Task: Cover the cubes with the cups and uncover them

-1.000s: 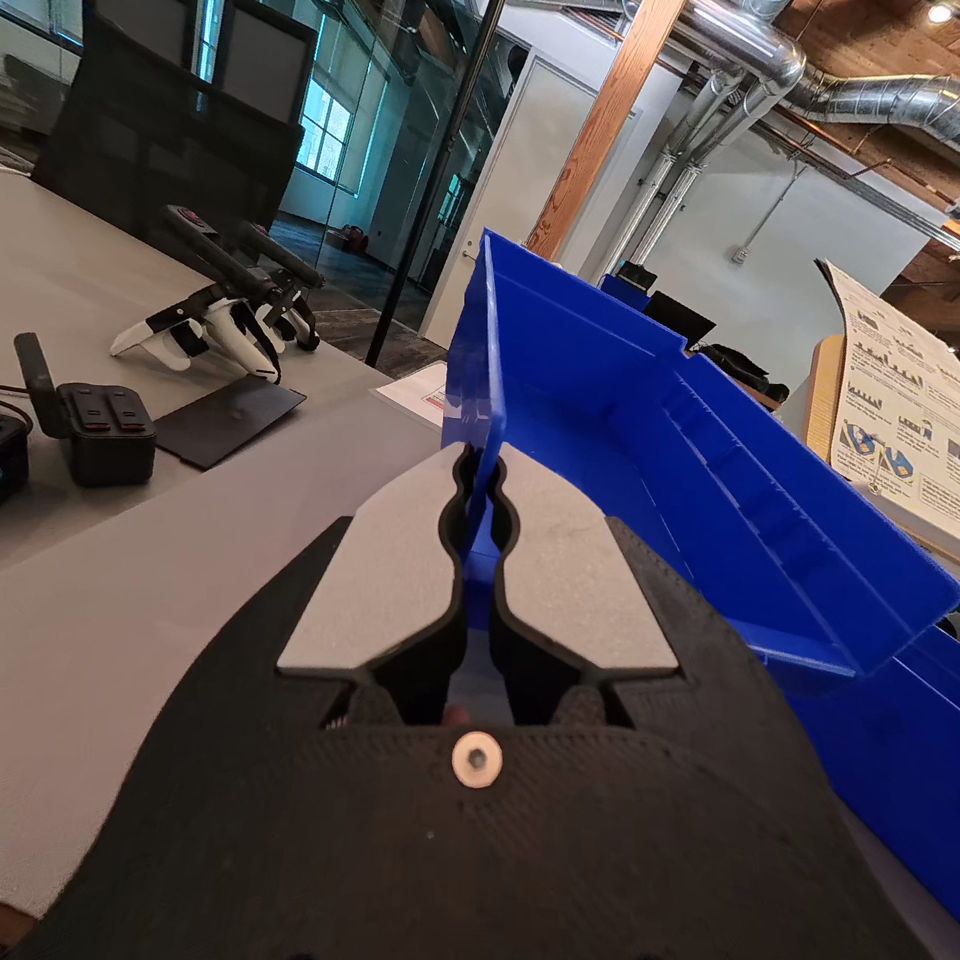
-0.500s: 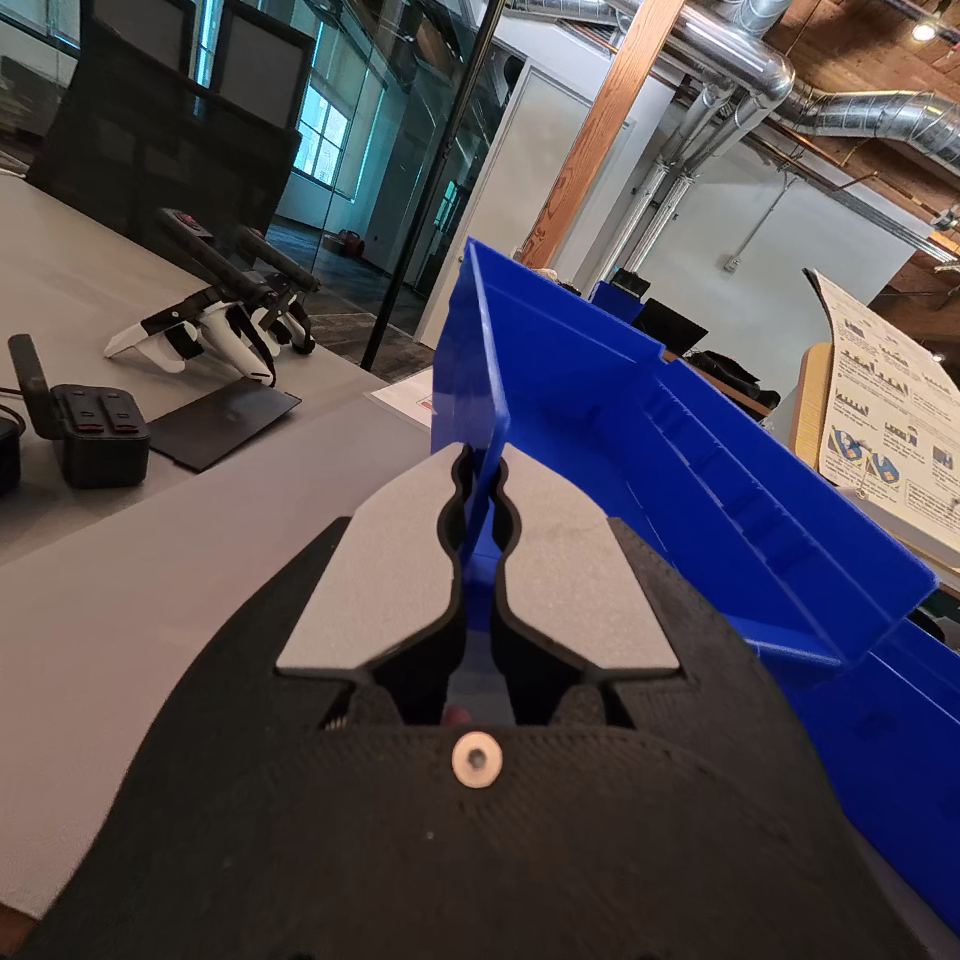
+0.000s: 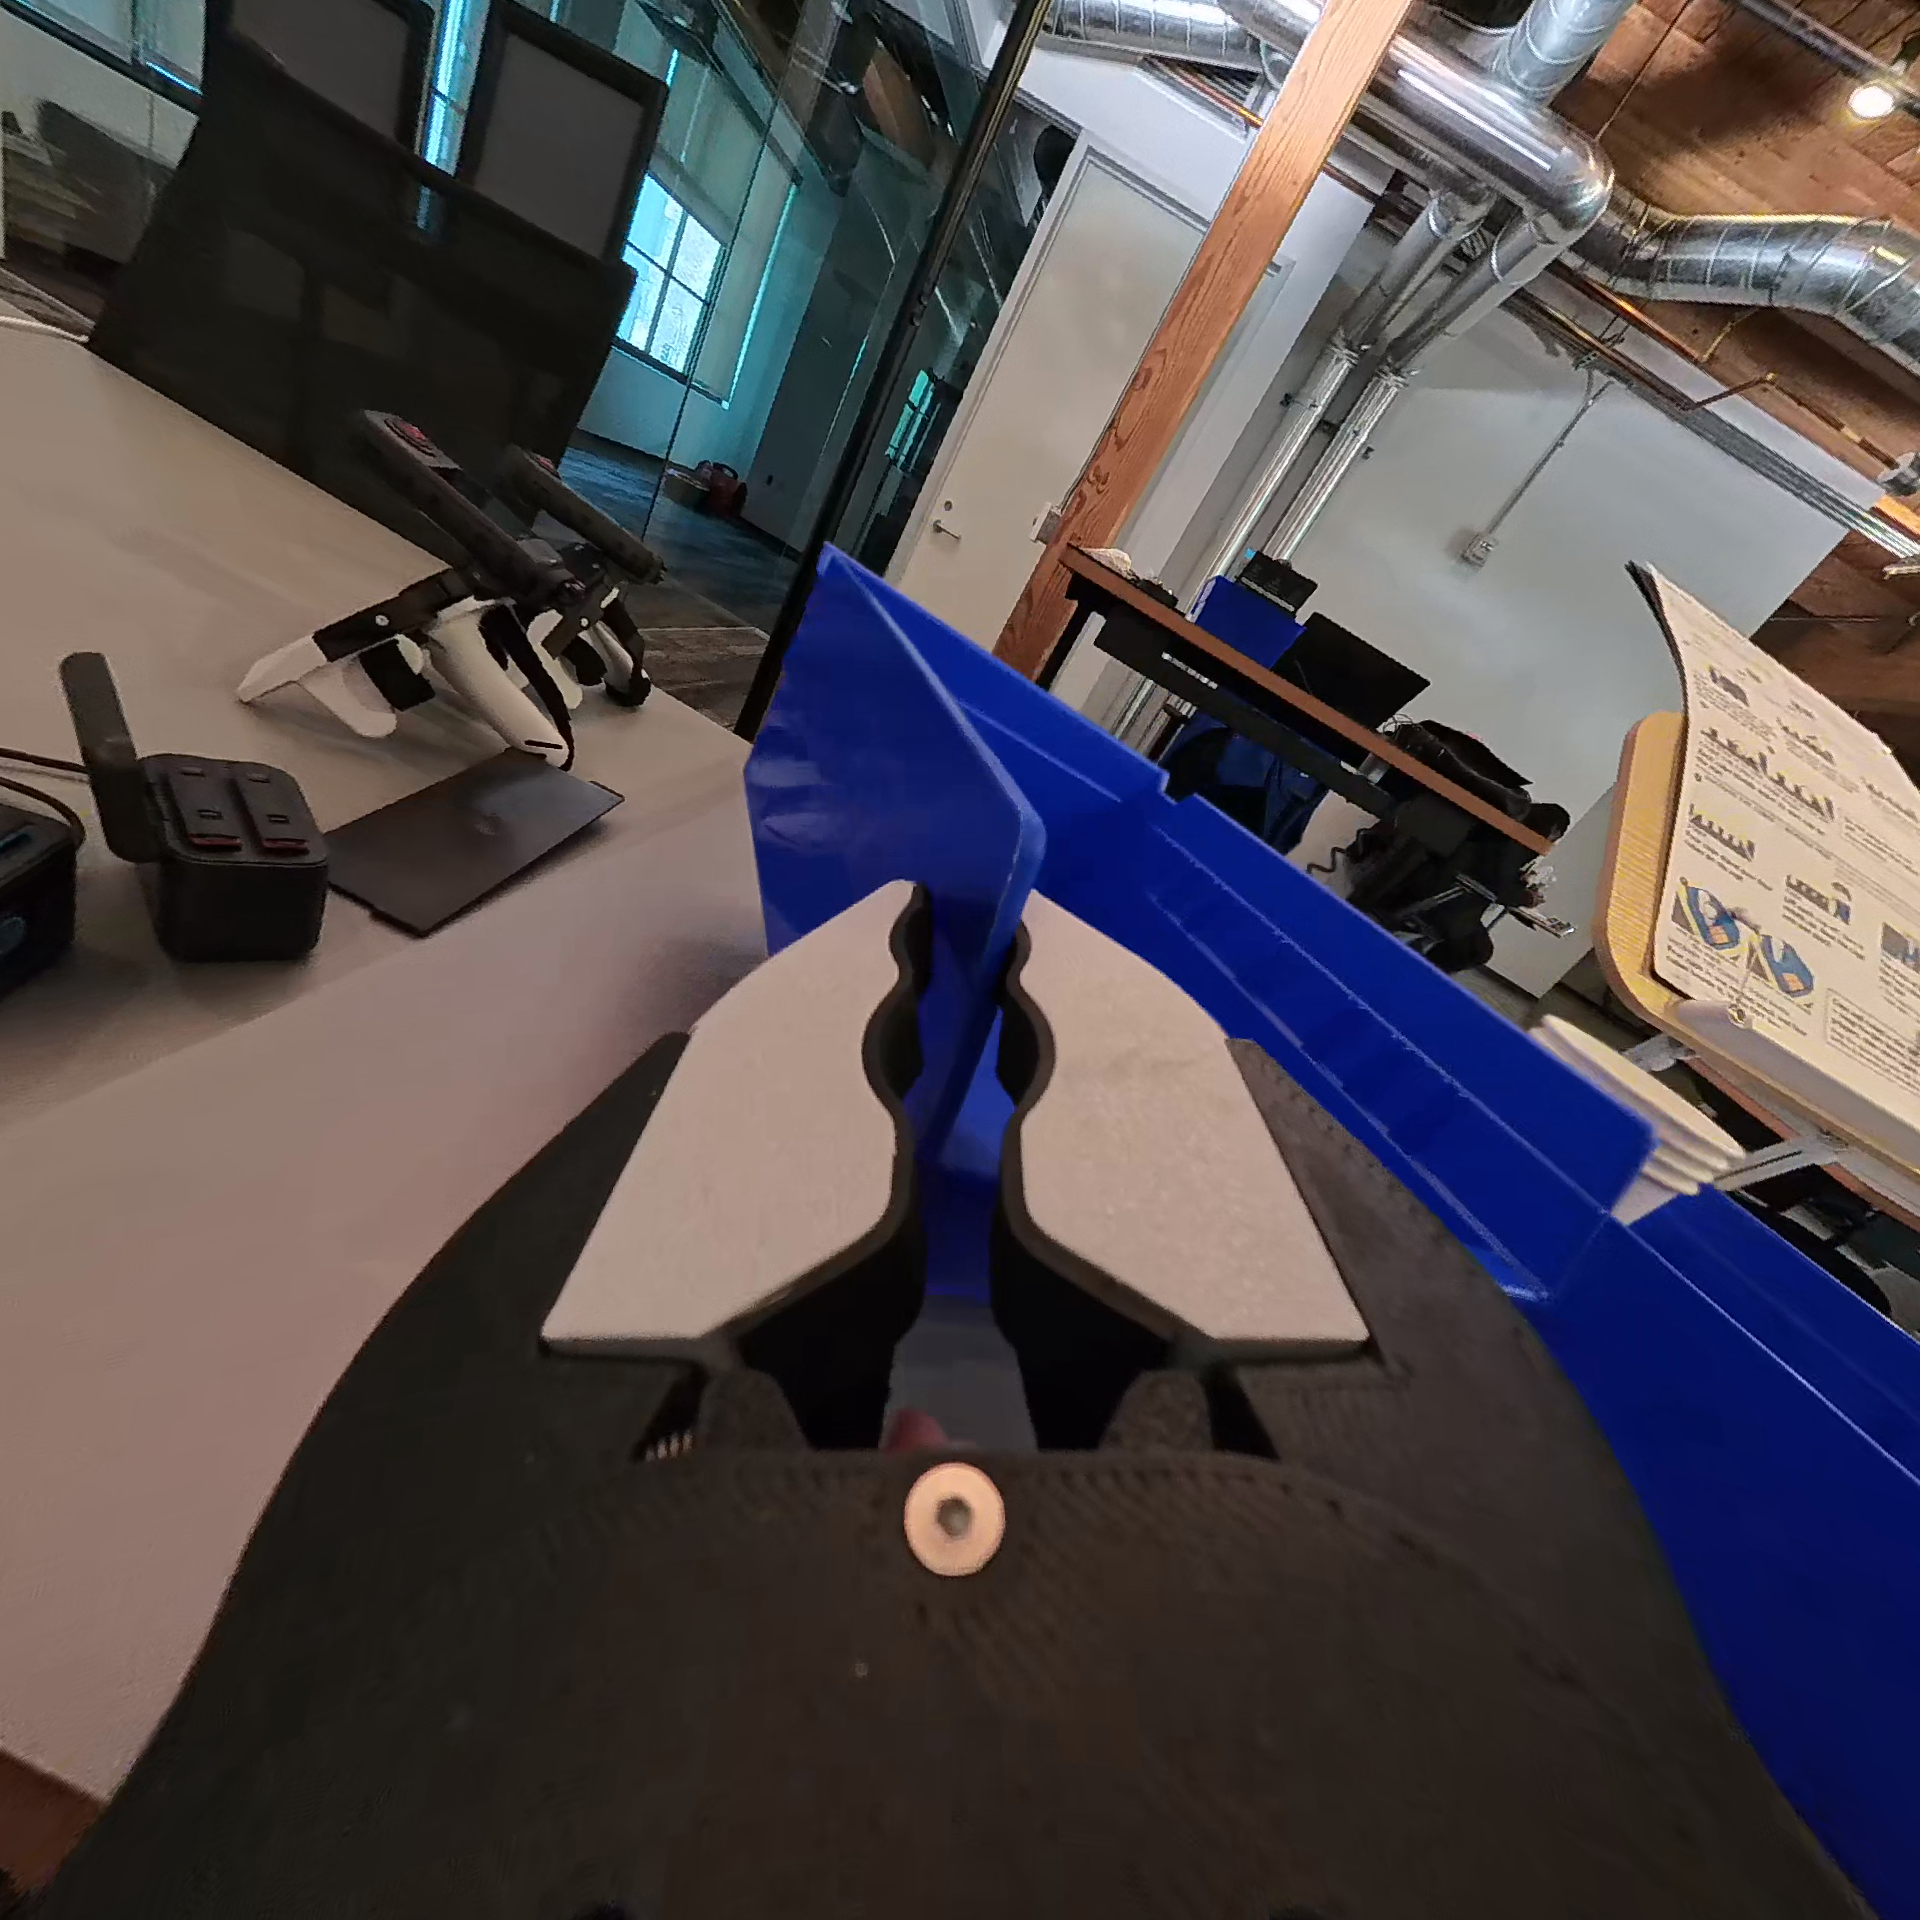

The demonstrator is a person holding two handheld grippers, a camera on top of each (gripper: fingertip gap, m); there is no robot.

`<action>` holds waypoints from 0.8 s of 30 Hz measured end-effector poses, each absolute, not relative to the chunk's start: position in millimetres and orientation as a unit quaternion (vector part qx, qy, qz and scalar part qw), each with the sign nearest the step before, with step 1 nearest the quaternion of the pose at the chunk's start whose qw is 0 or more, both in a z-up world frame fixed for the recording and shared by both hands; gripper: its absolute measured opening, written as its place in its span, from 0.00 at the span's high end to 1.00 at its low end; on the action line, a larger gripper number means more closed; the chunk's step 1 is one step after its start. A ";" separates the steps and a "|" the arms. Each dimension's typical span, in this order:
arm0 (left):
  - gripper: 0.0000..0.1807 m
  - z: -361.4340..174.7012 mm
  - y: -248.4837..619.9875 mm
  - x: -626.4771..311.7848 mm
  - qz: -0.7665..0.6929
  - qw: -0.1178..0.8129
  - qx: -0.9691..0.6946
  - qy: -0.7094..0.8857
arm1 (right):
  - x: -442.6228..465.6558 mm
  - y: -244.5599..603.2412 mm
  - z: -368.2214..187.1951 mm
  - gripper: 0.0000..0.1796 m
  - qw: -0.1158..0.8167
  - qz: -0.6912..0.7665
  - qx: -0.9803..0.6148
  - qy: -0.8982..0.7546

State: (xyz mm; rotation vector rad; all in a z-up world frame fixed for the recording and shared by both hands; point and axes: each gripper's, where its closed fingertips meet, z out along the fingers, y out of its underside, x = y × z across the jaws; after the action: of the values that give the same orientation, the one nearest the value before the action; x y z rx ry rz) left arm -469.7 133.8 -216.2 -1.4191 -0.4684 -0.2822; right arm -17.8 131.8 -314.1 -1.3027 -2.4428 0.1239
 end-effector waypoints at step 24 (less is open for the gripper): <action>0.95 -207.9 117.0 -493.6 -0.069 0.736 -0.639 -0.211 | -176.6 258.4 -314.6 0.89 0.175 0.015 -0.644 -0.744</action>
State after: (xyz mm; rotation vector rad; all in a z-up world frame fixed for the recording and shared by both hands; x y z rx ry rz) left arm -493.6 117.0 -207.9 -1.4048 -0.4630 -0.1511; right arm -176.6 258.4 -314.6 -1.8260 -2.1097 0.0427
